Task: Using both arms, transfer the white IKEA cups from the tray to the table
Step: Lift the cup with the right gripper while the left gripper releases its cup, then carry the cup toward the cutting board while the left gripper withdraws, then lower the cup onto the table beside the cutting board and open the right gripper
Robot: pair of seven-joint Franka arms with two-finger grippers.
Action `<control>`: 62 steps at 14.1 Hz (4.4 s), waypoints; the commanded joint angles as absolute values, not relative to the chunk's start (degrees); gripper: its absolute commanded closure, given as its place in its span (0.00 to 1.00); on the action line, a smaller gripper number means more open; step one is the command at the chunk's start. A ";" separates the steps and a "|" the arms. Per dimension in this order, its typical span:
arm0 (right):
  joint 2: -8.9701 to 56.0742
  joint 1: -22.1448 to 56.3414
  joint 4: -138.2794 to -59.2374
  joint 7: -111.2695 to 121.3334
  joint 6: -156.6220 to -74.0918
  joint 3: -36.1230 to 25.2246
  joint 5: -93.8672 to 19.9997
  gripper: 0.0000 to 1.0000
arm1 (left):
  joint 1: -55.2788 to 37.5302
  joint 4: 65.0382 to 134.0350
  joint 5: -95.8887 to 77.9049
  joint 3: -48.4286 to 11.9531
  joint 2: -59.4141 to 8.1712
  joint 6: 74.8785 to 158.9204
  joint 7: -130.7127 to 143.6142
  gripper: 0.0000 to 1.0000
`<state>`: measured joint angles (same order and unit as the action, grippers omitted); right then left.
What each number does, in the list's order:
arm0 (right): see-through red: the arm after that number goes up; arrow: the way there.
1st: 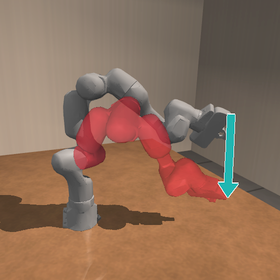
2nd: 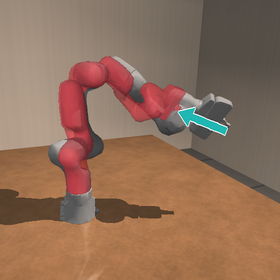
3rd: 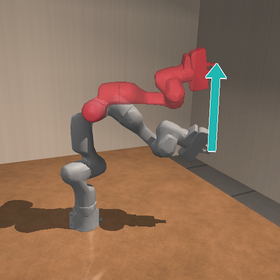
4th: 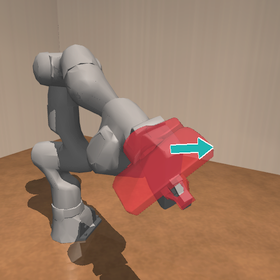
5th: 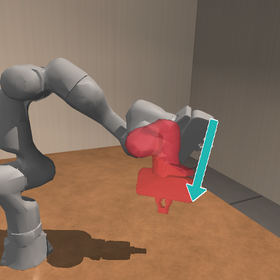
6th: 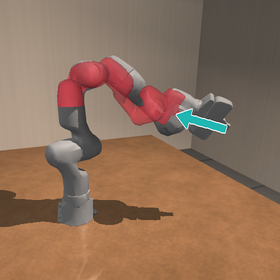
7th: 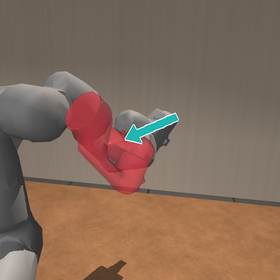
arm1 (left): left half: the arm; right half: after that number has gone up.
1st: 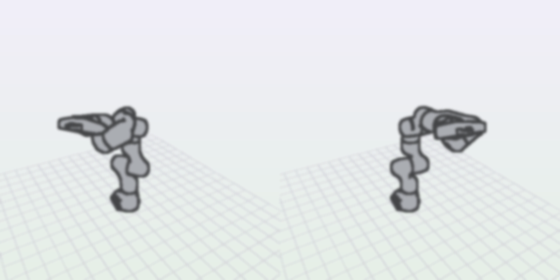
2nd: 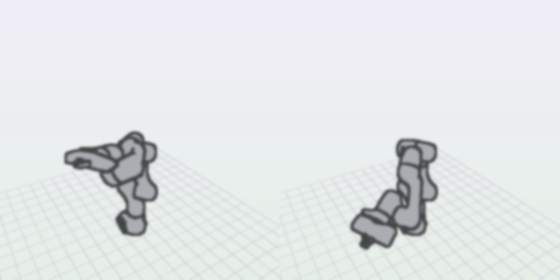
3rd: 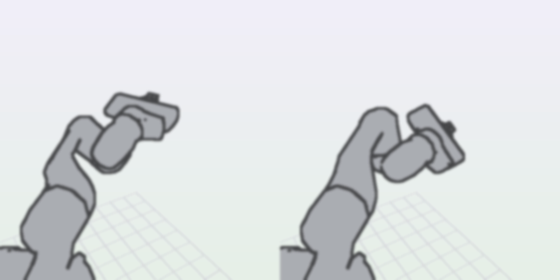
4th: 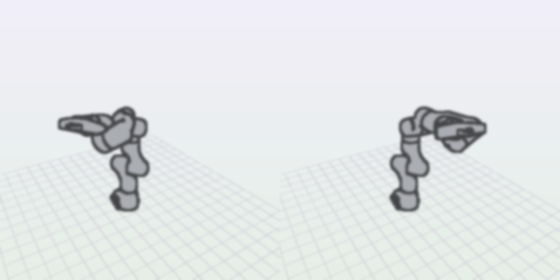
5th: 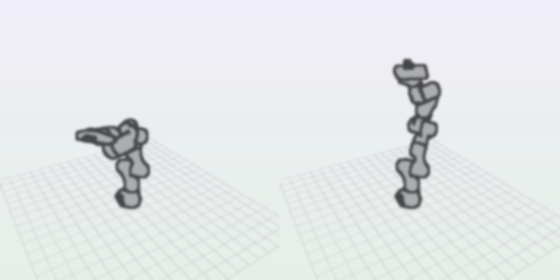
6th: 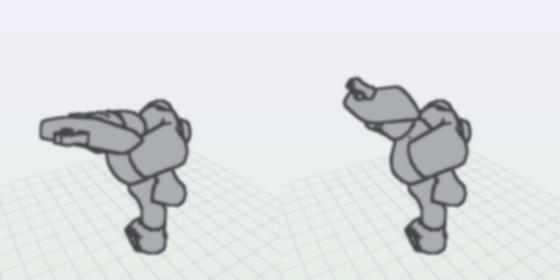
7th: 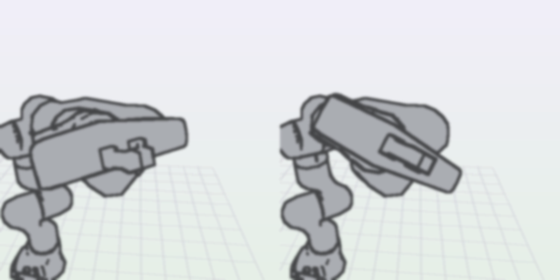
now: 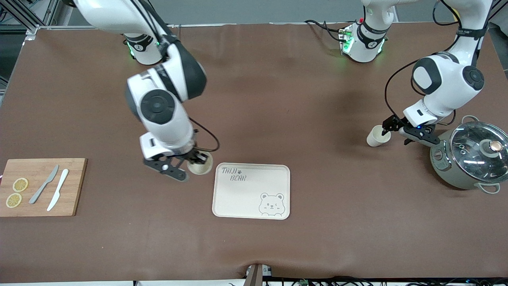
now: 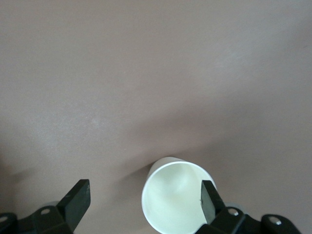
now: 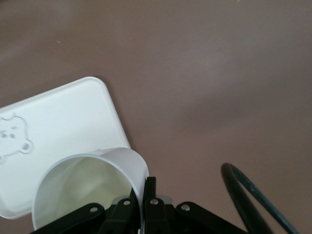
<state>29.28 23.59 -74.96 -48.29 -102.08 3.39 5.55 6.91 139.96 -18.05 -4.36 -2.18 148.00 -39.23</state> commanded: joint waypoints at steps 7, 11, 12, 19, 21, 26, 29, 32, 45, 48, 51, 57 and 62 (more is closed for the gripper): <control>17.76 5.64 -83.22 -13.39 -94.57 3.78 3.96 1.00 | 7.56 127.99 -13.38 -4.92 5.36 125.72 -28.15 0.00; 15.57 1.85 -90.49 -8.18 -101.92 3.87 3.87 1.00 | 7.56 118.67 -11.60 -4.83 5.98 115.59 -23.38 0.00; 14.34 1.67 -94.01 -8.09 -105.69 3.87 3.87 1.00 | 7.73 116.39 -11.60 -4.66 5.72 114.36 -22.33 0.00; 10.37 -0.35 -111.15 -6.68 -124.16 3.78 3.87 1.00 | 7.12 100.47 -7.04 -5.01 2.46 102.58 -11.01 0.00; 10.37 -0.61 -115.38 -6.33 -130.31 3.78 3.87 1.00 | 7.03 98.19 -7.03 -5.71 2.46 100.64 -8.28 0.00; 11.34 -0.70 -120.32 -6.15 -138.69 3.60 3.87 1.00 | 6.68 88.53 -6.94 -7.73 -0.60 94.06 -1.42 0.00; 13.00 -1.66 -120.41 -5.98 -140.53 3.52 3.87 1.00 | 6.68 85.61 -6.86 -9.31 -2.20 92.72 2.36 0.00; 15.81 -2.19 -120.50 -4.83 -144.30 3.52 3.96 1.00 | 6.59 85.26 -6.77 -10.02 -2.11 92.64 3.60 0.00; 24.52 -2.37 -120.41 -4.92 -155.39 3.52 4.04 1.00 | -2.63 83.32 -2.02 -2.81 -1.76 90.18 3.60 0.00; 25.22 -2.37 -120.41 -4.92 -156.44 3.52 4.04 1.00 | -3.08 83.32 -2.02 -2.38 -1.67 90.18 3.60 0.00; 25.40 -2.46 -120.32 -4.92 -156.45 3.52 4.04 1.00 | -3.25 83.41 -1.32 -2.02 -1.76 89.39 3.34 0.00; 25.84 -2.55 -120.32 -5.01 -157.24 3.52 4.04 0.68 | -4.83 83.58 4.39 -2.37 -3.69 86.93 0.89 0.00; 25.75 -2.72 -120.23 -5.10 -156.97 3.52 4.04 0.00 | -5.36 83.58 4.39 -2.64 -6.06 85.17 -1.40 0.00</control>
